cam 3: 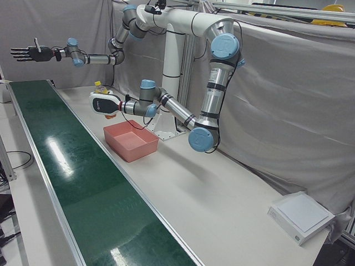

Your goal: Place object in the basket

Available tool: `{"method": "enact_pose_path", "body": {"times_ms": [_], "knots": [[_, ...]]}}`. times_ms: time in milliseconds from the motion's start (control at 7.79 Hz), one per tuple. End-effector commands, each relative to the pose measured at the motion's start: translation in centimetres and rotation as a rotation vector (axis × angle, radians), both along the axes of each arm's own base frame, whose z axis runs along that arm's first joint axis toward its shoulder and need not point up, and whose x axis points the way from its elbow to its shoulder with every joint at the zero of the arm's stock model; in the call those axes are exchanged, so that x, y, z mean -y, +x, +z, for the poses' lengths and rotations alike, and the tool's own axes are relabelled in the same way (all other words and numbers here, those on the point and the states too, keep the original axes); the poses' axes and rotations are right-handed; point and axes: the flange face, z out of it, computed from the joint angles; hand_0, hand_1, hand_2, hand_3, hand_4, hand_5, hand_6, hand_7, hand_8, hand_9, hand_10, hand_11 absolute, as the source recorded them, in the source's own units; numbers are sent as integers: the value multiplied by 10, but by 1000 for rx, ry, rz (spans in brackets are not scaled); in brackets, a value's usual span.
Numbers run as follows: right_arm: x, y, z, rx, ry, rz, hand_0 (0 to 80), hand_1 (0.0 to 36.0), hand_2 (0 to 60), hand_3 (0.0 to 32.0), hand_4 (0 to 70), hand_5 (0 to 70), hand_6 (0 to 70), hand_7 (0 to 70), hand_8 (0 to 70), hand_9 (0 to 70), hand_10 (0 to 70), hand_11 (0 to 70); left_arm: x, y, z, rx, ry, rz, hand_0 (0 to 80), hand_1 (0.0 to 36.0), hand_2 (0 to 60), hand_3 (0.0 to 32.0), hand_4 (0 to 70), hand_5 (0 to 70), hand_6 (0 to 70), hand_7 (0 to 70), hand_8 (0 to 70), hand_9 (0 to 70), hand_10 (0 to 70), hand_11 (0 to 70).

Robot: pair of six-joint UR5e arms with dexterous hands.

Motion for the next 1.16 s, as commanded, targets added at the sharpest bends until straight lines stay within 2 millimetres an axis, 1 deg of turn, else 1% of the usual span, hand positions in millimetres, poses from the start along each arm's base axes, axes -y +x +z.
{"method": "enact_pose_path", "body": {"times_ms": [0, 128, 257, 385, 514, 642, 771, 899, 1028], "knots": [[0, 0, 1, 0, -2, 0, 0, 0, 0, 0, 0, 0, 0, 0, 0, 0, 0, 0, -30, -31, 22, 0, 4, 16, 520, 286, 600, 0, 607, 700, 589, 700, 652, 700, 670, 700], [0, 0, 1, 0, -2, 0, 0, 0, 0, 0, 0, 0, 0, 0, 0, 0, 0, 0, -36, -40, 20, -14, 11, 17, 537, 245, 600, 0, 594, 700, 519, 636, 579, 700, 597, 700], [0, 0, 1, 0, -2, 0, 0, 0, 0, 0, 0, 0, 0, 0, 0, 0, 0, 0, -39, -43, 17, -23, 17, 19, 528, 218, 600, 0, 570, 652, 429, 550, 500, 656, 517, 700], [0, 0, 0, 0, 0, 0, 0, 0, 0, 0, 0, 0, 0, 0, 0, 0, 0, 0, -46, -40, 21, -21, 14, 35, 499, 136, 308, 0, 463, 482, 264, 376, 360, 475, 397, 563], [0, 0, 1, 0, -2, 0, 0, 0, 0, 0, 0, 0, 0, 0, 0, 0, 0, 0, -61, -37, 30, -16, 11, 64, 475, 8, 0, 0, 326, 405, 141, 167, 201, 258, 271, 395], [0, 0, 1, -1, -2, 0, 0, 0, 0, 0, 0, 0, 0, 0, 0, 0, 0, 0, -63, -40, 35, -16, 11, 66, 459, 0, 0, 0, 274, 357, 99, 87, 140, 169, 201, 289], [0, 0, 0, 0, 0, 0, 0, 0, 0, 0, 0, 0, 0, 0, 0, 0, 0, 0, -63, -41, 37, -18, 12, 64, 291, 0, 0, 0, 259, 288, 77, 57, 104, 124, 157, 217], [0, 0, 1, -1, -2, 0, 0, 0, 0, 0, 0, 0, 0, 0, 0, 0, 0, 0, -63, -41, 37, -20, 13, 64, 154, 0, 0, 0, 239, 259, 66, 44, 78, 94, 124, 167], [0, 0, 0, 0, 0, 0, 0, 0, 0, 0, 0, 0, 0, 0, 0, 0, 0, 0, -64, -39, 36, -24, 15, 67, 145, 0, 0, 0, 223, 223, 58, 36, 57, 72, 102, 137]]}}
